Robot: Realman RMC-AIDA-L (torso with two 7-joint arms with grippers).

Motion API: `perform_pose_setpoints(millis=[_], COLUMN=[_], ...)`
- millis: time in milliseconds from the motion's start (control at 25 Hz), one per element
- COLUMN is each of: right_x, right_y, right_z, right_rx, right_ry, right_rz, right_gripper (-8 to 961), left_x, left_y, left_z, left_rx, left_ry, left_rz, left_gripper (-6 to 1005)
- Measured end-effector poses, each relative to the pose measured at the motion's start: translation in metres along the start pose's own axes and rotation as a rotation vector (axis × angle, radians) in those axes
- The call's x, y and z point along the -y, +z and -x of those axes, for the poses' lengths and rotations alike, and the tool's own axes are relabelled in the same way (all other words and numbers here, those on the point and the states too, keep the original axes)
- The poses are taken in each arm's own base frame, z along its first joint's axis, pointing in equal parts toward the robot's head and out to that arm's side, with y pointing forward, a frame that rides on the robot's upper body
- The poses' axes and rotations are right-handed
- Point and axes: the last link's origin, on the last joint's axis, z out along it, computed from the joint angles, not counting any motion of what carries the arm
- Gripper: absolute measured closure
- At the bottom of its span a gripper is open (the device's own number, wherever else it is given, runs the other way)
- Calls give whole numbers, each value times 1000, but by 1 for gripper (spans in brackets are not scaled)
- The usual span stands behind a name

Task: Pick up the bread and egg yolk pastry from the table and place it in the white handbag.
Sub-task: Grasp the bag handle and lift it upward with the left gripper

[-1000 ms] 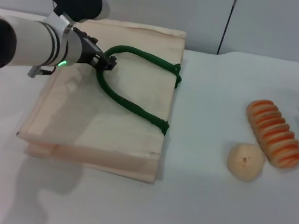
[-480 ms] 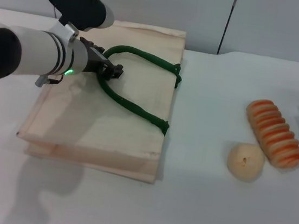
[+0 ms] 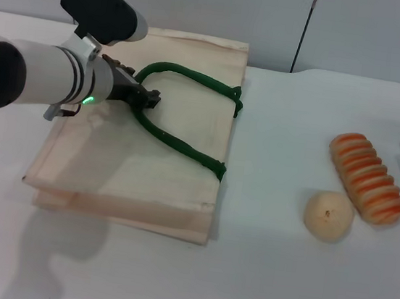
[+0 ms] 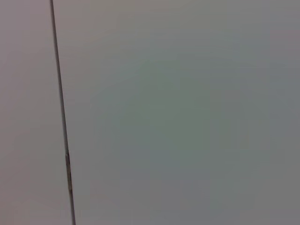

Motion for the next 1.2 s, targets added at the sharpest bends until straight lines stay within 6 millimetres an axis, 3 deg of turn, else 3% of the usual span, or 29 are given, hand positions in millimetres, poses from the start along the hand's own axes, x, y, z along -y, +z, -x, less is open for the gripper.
perform_pose_setpoints(millis=[720,920,1200], right_x=[-1,0,1], right_y=[0,0,0], right_z=[0,0,0], right_rx=[1,0,0], right_ry=[2,0,-1], right_rz=[2,0,-2], right_gripper=[286,286,286], left_x=[3,4,5], left_y=[2,2,1], left_z=[8,7,3], left_rx=[23,19,2], left_ry=[-17,-24,-21], left_rz=[-9,-11,-15], left_gripper=[469,718,858])
